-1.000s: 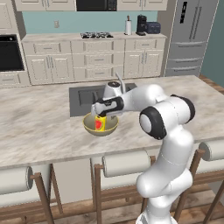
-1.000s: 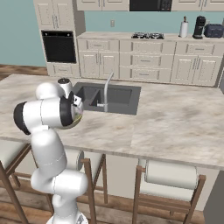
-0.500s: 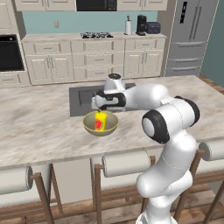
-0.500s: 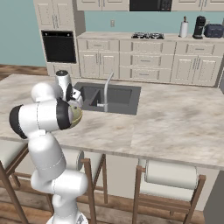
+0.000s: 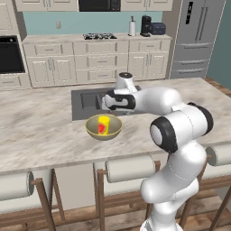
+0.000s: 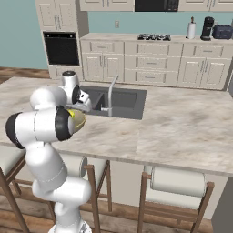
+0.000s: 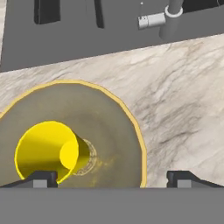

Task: Place the cup inside the bowl on the dining table and move the bowl to any counter.

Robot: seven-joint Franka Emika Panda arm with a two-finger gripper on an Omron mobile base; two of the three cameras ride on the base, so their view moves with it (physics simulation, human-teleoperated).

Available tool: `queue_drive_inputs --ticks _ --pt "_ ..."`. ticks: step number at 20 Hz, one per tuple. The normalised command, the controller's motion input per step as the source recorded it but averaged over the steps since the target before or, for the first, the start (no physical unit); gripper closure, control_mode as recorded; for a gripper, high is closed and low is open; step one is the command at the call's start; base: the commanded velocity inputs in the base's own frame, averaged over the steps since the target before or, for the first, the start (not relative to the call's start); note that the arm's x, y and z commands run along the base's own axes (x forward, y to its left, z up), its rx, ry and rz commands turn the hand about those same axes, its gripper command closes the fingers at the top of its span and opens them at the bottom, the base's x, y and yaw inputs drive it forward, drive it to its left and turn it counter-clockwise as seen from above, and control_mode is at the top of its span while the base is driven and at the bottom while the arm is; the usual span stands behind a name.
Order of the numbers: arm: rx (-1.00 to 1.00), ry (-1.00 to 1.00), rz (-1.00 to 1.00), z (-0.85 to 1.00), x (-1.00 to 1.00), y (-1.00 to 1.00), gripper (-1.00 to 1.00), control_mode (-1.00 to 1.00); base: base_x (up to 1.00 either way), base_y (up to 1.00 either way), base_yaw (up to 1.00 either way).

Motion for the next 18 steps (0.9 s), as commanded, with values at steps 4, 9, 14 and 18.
queue_drive_inputs --ticks 4,9,14,18 --pt "0.06 0.00 -0.08 0.00 -0.03 -0.32 -1.00 -1.00 0.00 0.00 0.00" --pt "0.12 0.00 -0.04 0.00 0.00 -0.20 -1.00 -1.00 0.00 0.00 0.00" --pt "0.21 0.00 0.00 0.00 0.00 -0.15 -1.00 -1.00 0.00 0.00 0.00" --pt "0.17 0.00 0.00 0.00 0.00 -0.17 -1.00 -1.00 0.00 0.00 0.00"
